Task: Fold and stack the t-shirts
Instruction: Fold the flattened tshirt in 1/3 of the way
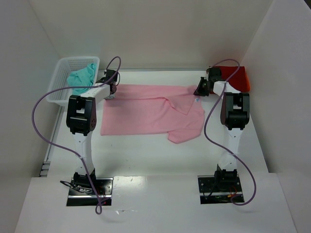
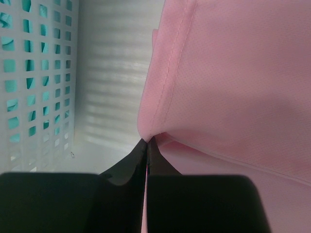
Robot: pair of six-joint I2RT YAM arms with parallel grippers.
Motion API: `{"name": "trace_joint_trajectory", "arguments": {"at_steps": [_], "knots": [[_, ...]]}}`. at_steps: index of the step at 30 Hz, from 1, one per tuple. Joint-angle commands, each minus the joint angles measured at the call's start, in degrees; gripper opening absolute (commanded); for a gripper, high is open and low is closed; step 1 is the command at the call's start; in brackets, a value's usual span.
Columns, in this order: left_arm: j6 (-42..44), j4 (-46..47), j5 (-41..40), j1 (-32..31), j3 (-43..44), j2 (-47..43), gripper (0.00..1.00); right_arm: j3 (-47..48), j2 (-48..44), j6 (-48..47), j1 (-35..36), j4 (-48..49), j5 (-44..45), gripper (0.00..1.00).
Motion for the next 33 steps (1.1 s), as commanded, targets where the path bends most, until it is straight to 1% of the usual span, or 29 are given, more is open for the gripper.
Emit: {"name": "trace_joint_trajectory", "arguments": {"at_steps": [1,2,3,4,6,12,16,20,22,24,25,27,28,30,31,32,33], "knots": [[0.53,0.27,-1.58,-0.07,0.49,-1.45,0.0,1.67,0.87,-1.11,0.16,-3.51,5.81,0.15],[0.53,0.27,-1.59,-0.07,0.49,-1.45,0.0,1.67,0.87,-1.11,0.16,-3.51,6.34,0.15],[0.53,0.27,-1.59,-0.07,0.49,-0.93,0.0,1.67,0.27,-1.11,0.16,-4.03,6.34,0.13],[0.53,0.27,-2.11,-0.07,0.49,-0.93,0.0,1.67,0.26,-1.11,0.16,-4.04,7.13,0.12],[0.53,0.27,-2.12,-0.07,0.49,-0.93,0.0,1.67,-0.26,-1.11,-0.98,-4.04,7.66,0.09],[1.05,0.8,-3.26,-0.07,-0.64,-1.45,0.0,1.67,-0.27,-1.11,-2.04,-4.04,7.66,0.03],[2.2,0.8,-5.19,-0.07,-1.18,-1.98,0.0,1.67,-0.27,-1.11,-2.04,-4.04,7.66,0.02],[3.25,1.32,-4.67,-0.07,-1.18,-1.98,0.0,1.67,-0.27,-1.11,-2.04,-4.04,7.66,0.02],[3.25,1.32,-4.67,-0.07,-1.18,-2.5,0.05,1.67,-0.27,-1.11,-2.04,-4.04,7.05,0.02],[3.25,1.32,-4.05,-0.6,-1.7,-2.51,0.07,1.67,-0.27,-1.11,-2.04,-4.04,5.56,0.02],[3.25,1.85,-3.36,-0.6,-1.7,-3.12,0.07,1.67,-0.88,-1.11,-2.04,-4.04,4.77,0.07],[3.78,1.85,-2.73,-0.6,-1.7,-3.64,0.1,1.67,-1.41,-1.11,-2.04,-3.43,3.45,0.12],[3.78,1.85,-2.21,-1.12,-1.7,-3.65,0.1,1.67,-2.19,-1.11,-2.04,-3.42,1.96,0.18],[3.78,1.85,-1.42,-1.12,-1.18,-4.96,0.13,1.67,-4.22,-0.59,-2.04,-2.72,-1.64,0.22],[3.78,1.85,-0.89,-1.65,-1.18,-5.93,0.16,1.67,-5.96,-0.59,-2.04,-2.02,-2.87,0.26],[3.26,1.85,-0.02,-1.65,-1.18,-5.93,0.19,1.67,-5.98,0.02,-2.04,-2.02,-4.1,0.28],[3.25,1.33,-0.01,-1.65,-0.57,-6.46,0.28,1.67,-7.9,0.03,-2.04,-1.06,-6.29,0.3]]}}
